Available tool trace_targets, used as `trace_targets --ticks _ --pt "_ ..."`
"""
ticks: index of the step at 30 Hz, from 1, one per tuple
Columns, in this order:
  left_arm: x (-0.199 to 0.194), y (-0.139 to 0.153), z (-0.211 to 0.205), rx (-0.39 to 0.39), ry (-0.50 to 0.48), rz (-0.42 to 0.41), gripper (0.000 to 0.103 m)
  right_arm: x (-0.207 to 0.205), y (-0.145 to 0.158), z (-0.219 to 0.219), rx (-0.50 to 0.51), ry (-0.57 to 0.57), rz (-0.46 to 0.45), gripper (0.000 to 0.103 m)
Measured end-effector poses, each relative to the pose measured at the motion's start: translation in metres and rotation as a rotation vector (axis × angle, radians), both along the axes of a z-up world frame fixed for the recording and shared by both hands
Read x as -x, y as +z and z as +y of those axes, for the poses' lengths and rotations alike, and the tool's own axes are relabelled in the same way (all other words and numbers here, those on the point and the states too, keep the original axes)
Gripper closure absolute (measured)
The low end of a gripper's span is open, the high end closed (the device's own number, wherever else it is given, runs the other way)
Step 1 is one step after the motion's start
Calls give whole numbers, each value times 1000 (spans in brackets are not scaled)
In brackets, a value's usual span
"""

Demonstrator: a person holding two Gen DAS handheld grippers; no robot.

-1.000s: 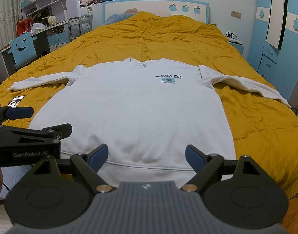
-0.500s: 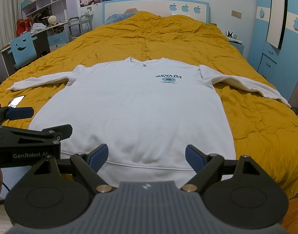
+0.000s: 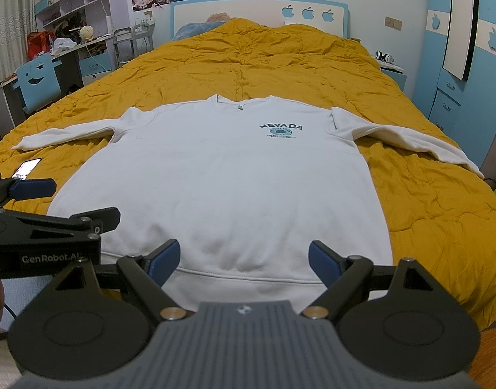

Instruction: Fold small clothes

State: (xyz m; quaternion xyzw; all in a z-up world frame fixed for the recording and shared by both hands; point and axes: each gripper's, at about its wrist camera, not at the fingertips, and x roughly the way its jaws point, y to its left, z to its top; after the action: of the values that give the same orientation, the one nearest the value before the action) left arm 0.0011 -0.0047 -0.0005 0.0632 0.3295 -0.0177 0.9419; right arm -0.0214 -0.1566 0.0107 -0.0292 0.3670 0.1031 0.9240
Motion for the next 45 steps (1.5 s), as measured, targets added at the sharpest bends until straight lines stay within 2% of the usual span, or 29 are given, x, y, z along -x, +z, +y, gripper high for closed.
trace_targets --ticks 10,17,20,23,27,29,32,35,37,42,45 --pt "-13 -6 11 43 -15 26 0 -7 -3 2 2 -14 -14 21" --pt "-35 -1 35 125 12 15 0 -28 4 -6 -85 1 -90 21" --pt "-49 3 49 155 25 16 0 -44 7 -9 -94 7 -99 21" --pt "-65 8 75 225 41 2 0 -68 12 -15 -90 -10 -101 21" --pt "-91 16 128 334 111 36 0 -107 25 -21 -95 -38 -74 21" --pt "-101 21 158 355 154 44 0 -127 32 -22 -111 -42 -56 21" --pt "-114 32 205 321 227 23 0 -155 44 -20 -125 -51 -65 21" --pt "-126 44 261 268 337 -11 0 -181 52 -12 -122 -65 -85 21" --pt "-135 49 304 265 416 -23 0 -198 52 -5 -123 -70 -80 21" --pt "-147 34 413 379 634 -25 0 -231 36 17 -108 -48 -32 21" --pt "-149 12 464 420 689 -25 0 -245 23 27 -104 -43 24 21"
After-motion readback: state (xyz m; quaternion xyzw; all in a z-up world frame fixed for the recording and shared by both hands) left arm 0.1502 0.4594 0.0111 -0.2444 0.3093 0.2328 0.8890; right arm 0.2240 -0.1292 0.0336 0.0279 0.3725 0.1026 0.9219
